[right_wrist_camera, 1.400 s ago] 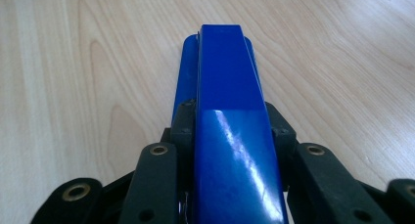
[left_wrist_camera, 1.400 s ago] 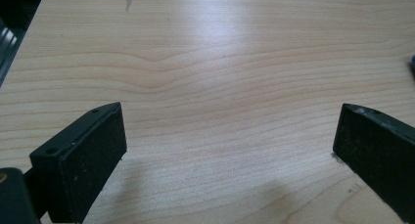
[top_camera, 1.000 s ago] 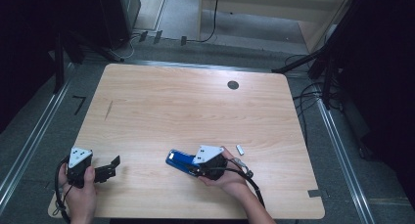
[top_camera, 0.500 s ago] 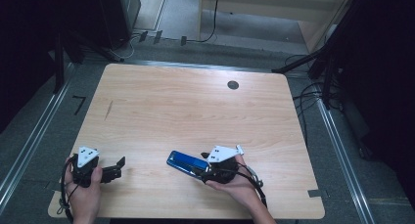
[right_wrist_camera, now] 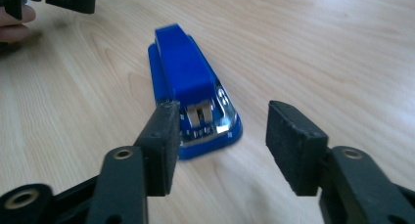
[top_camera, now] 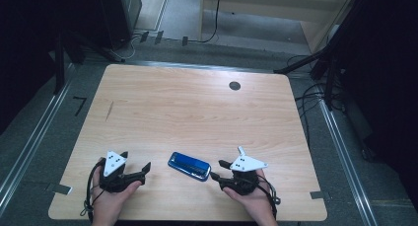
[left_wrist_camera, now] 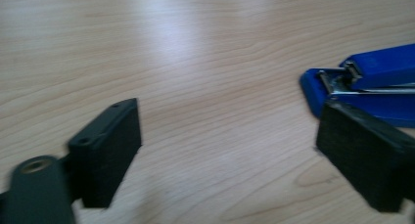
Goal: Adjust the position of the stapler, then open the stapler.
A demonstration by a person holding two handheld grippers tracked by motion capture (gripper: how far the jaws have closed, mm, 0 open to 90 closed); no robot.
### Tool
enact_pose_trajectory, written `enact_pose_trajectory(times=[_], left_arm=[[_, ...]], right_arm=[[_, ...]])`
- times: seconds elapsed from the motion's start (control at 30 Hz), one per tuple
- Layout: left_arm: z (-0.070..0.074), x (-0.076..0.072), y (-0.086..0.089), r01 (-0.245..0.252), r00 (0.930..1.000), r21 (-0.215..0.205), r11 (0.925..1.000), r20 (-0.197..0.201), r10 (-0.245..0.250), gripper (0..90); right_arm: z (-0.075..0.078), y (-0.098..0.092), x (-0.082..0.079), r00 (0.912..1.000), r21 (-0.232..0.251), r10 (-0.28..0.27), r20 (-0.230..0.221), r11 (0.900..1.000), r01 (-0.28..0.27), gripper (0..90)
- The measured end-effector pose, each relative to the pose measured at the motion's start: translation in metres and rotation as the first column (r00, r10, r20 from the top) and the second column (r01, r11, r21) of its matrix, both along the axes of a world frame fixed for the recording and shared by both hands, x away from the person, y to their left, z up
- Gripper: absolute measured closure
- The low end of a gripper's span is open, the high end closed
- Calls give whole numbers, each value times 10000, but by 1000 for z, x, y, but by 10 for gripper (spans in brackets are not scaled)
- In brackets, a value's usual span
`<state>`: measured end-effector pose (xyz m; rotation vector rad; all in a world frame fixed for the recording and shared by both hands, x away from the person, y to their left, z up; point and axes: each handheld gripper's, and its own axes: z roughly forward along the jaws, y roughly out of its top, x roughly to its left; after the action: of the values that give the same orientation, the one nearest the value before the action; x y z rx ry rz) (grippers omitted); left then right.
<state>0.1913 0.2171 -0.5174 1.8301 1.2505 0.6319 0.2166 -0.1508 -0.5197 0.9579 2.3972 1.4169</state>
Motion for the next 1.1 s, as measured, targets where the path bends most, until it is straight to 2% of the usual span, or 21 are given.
enact_pose_trajectory(times=[0.1,0.13,0.17,0.2,0.23,0.27,0.3,0.37,0.47,0.5,0.57,0.6,0.7,0.8,0.83,0.87,0.93,0.97,1.0,1.03,1.1], left_arm=[[0,-4,-8,233,9995,-13,9997,206,-233,406],[1,-6,-15,634,9976,-144,9979,285,-629,457],[1,-6,-15,634,9976,-144,9979,285,-629,519],[1,-8,-24,990,9949,-277,9947,228,-984,568],[0,-8,-28,1183,9930,-311,9925,100,-1180,620],[0,-8,-28,1183,9930,-311,9925,100,-1180,683],[-1,-8,-34,1397,9901,-378,9895,-67,-1400,683],[-4,-8,-44,1761,9839,-390,9836,-242,-1771,776],[-7,-6,-65,2499,9669,-595,9664,-374,-2523,900],[-7,-6,-65,2499,9669,-595,9664,-374,-2523,900],[-7,-4,-74,2782,9585,-665,9582,-449,-2815,900],[-7,-4,-78,2888,9556,-560,9557,-447,-2914,900],[-10,-2,-87,3107,9484,-519,9491,-488,-3132,900],[-13,3,-93,3168,9460,-402,9476,-586,-3187,900],[-14,5,-94,3144,9455,-483,9481,-726,-3173,900],[-14,5,-94,3144,9455,-483,9481,-726,-3173,900],[-15,8,-95,3163,9440,-541,9471,-805,-3198,900],[-15,8,-95,3163,9440,-541,9471,-805,-3198,900],[-15,10,-97,3291,9396,-464,9432,-833,-3320,900],[-15,10,-97,3291,9396,-464,9432,-833,-3320,900],[-15,11,-101,3423,9363,-235,9393,-754,-3431,900]], right_arm=[[-5,-6,-3,9997,170,-120,-201,9998,124,559],[-9,-10,-5,9991,92,-261,-348,9996,264,603],[-9,-10,-5,9991,92,-261,-348,9996,264,603],[-12,-11,-6,9983,170,-189,-551,9997,198,627],[-12,-11,-6,9983,202,-168,-566,9996,179,648],[-12,-11,-6,9983,202,-168,-566,9996,179,648],[-13,-11,-6,9976,385,-193,-669,9990,219,673],[-14,-10,-4,9959,733,-105,-894,9972,171,698],[-15,-7,-1,9961,705,-188,-861,9972,249,713],[-15,-7,-1,9961,705,-188,-861,9972,249,713],[-16,-6,0,9983,325,-355,-456,9988,370,683],[-17,-5,0,9988,138,-449,-197,9989,452,684],[-17,-4,-1,9987,299,-371,-335,9988,381,702],[-18,-2,-1,9973,201,-604,-407,9979,612,733],[-19,0,-1,9980,267,-451,-443,9986,464,784],[-19,0,-1,9980,267,-451,-443,9986,464,784],[-20,7,-3,9987,171,-360,-350,9992,366,893],[-20,7,-3,9987,171,-360,-350,9992,366,893],[-19,10,-3,9989,114,-410,-224,9991,412,900],[-19,10,-3,9989,114,-410,-224,9991,412,900],[-19,12,-2,9987,124,-481,-181,9988,484,900]])
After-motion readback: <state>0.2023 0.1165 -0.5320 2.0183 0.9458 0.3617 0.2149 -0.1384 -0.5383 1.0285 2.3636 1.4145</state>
